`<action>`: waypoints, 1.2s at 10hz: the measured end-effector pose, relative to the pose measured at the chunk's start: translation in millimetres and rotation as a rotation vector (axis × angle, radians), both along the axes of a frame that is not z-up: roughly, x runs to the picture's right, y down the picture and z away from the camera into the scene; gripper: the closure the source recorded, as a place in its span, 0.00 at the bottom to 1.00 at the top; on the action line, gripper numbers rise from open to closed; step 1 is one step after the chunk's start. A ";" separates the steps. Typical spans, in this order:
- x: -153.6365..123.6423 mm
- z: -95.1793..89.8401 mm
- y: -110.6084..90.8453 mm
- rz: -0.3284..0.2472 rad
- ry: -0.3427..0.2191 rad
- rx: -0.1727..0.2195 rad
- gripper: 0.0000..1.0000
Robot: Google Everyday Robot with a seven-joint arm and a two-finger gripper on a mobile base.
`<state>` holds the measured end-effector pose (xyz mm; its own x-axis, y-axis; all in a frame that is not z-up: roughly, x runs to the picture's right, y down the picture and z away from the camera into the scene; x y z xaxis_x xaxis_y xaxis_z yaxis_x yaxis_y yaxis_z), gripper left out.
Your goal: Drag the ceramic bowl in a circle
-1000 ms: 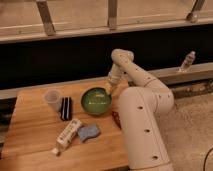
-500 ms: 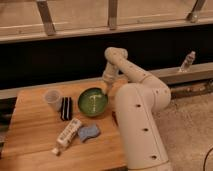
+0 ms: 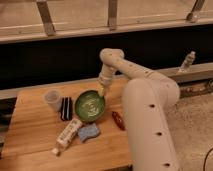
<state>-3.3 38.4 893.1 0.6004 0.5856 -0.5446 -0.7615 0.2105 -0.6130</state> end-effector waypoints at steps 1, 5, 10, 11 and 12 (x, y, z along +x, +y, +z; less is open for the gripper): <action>11.4 1.7 -1.9 0.027 0.016 0.000 1.00; 51.1 21.2 -39.8 0.077 0.089 0.009 1.00; -3.9 17.1 -57.5 -0.016 0.039 0.037 1.00; -14.2 15.3 -52.9 -0.035 0.027 0.037 1.00; -22.7 12.4 -44.4 -0.052 0.013 0.035 1.00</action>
<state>-26.0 -6.0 905.5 0.6238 0.5724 -0.5322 -0.7565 0.2712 -0.5951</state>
